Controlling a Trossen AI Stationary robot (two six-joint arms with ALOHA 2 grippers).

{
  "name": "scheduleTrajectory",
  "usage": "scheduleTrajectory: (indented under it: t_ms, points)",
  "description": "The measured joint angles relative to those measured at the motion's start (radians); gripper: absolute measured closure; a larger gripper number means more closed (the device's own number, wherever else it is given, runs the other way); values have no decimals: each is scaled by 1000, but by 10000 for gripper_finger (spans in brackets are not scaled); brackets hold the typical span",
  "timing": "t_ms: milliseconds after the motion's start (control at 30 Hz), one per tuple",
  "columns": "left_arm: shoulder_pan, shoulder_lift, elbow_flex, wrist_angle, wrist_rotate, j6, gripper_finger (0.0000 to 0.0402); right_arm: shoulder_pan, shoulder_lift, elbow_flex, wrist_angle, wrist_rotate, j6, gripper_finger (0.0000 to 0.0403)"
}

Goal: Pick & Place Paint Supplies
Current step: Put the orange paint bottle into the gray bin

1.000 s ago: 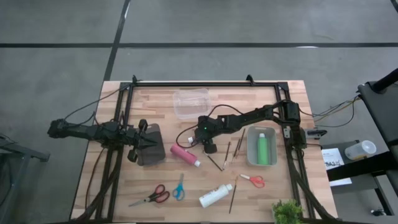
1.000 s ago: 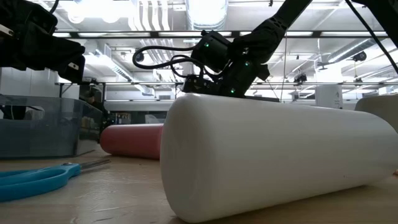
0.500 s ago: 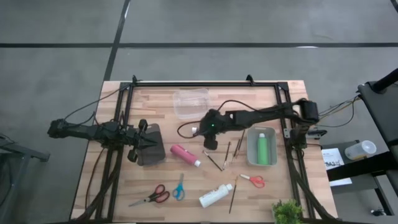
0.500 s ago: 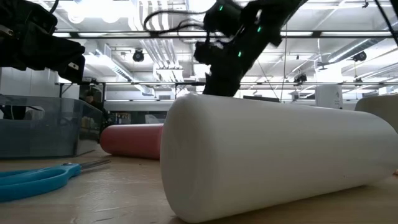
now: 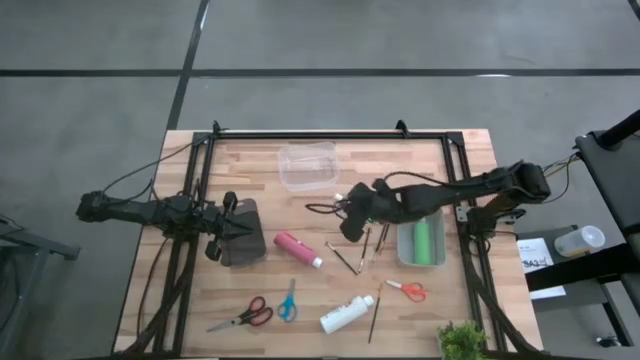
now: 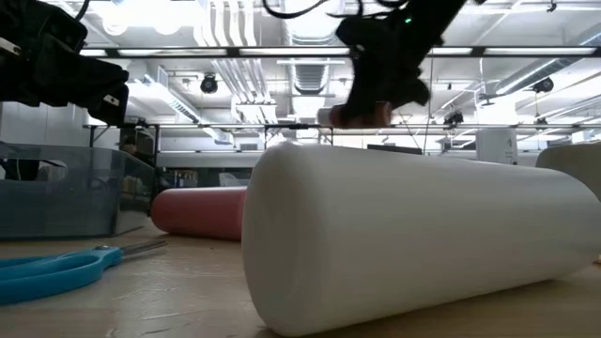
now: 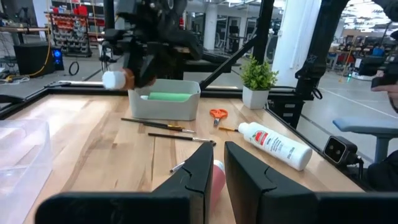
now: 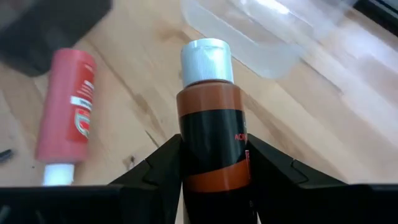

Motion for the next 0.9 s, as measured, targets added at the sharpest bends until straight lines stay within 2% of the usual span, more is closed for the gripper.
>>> scheduleTrajectory:
  t_ms: [467, 900]
  points:
    - [0, 13, 0, 0, 0, 0, 351, 210, -58, -51, -330, 176, 647, 256]
    - [0, 13, 0, 0, 0, 0, 351, 378, -58, -52, -612, 183, 1164, 256]
